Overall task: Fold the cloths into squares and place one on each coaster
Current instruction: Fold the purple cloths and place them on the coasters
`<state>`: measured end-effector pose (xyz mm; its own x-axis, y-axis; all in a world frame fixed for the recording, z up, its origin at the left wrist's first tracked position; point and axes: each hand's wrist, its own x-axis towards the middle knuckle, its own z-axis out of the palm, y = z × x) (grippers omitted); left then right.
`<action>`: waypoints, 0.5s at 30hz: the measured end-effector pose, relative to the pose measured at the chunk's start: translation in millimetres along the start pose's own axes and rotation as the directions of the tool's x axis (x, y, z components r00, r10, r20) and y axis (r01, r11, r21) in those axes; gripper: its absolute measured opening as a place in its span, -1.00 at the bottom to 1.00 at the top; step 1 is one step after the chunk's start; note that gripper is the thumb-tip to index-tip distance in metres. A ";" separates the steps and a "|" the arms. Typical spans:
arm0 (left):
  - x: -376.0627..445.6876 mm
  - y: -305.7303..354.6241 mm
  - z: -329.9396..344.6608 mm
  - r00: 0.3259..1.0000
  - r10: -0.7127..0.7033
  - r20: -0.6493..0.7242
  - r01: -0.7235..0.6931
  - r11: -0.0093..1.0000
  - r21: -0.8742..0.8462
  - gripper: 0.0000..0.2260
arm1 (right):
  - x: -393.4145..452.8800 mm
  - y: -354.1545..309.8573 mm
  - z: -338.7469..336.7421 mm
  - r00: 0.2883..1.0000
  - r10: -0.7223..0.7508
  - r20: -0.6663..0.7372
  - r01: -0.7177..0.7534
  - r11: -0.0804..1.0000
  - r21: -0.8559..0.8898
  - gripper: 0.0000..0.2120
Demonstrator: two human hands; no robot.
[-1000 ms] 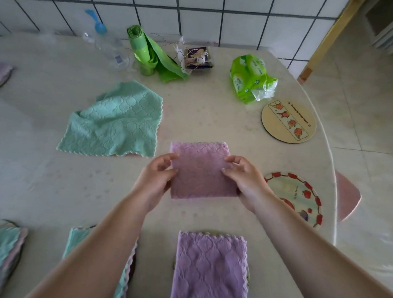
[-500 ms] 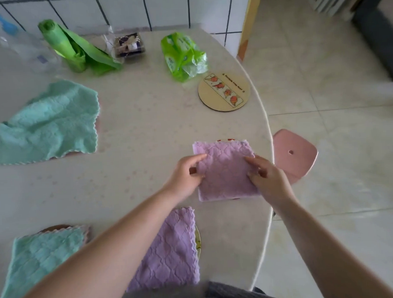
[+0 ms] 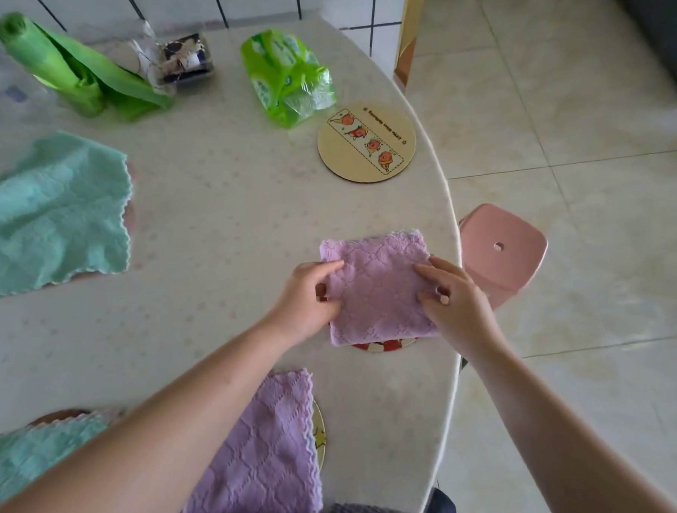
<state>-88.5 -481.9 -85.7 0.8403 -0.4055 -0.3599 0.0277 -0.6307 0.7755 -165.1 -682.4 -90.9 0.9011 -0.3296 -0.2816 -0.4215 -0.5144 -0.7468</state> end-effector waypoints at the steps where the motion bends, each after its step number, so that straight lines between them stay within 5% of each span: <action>1: -1.5 0.0 0.1 1.000 -0.001 -0.004 0.001 0.999 0.035 -0.49 | -0.7 -0.4 0.2 1.000 -0.008 -0.005 0.008 1.000 -0.021 -0.60; 3: -6.4 -2.8 1.5 0.994 0.091 -0.065 -0.069 0.958 0.278 -0.47 | -2.1 -1.0 2.6 0.993 -0.102 -0.057 0.090 0.980 -0.179 -0.58; 6: -12.8 -8.2 4.3 0.940 0.338 0.037 -0.284 0.722 0.631 -0.44 | -2.9 -3.1 10.3 0.962 -0.272 0.022 0.250 0.846 -0.470 -0.47; 11: -8.6 -19.1 11.9 0.957 0.158 0.242 -0.289 0.548 0.785 -0.30 | -0.3 7.5 23.3 0.965 -0.153 0.211 0.256 0.711 -0.655 -0.23; 15: -6.9 -6.5 1.4 0.953 0.124 0.276 -0.289 0.638 0.714 -0.38 | 3.7 -5.7 18.5 0.967 -0.095 0.237 0.241 0.655 -0.717 -0.29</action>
<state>-95.2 -476.0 -89.0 0.6551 -0.6473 -0.3897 -0.6120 -0.7571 0.2287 -157.5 -666.1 -98.9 0.9354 -0.0817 -0.3441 -0.1317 -0.9834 -0.1246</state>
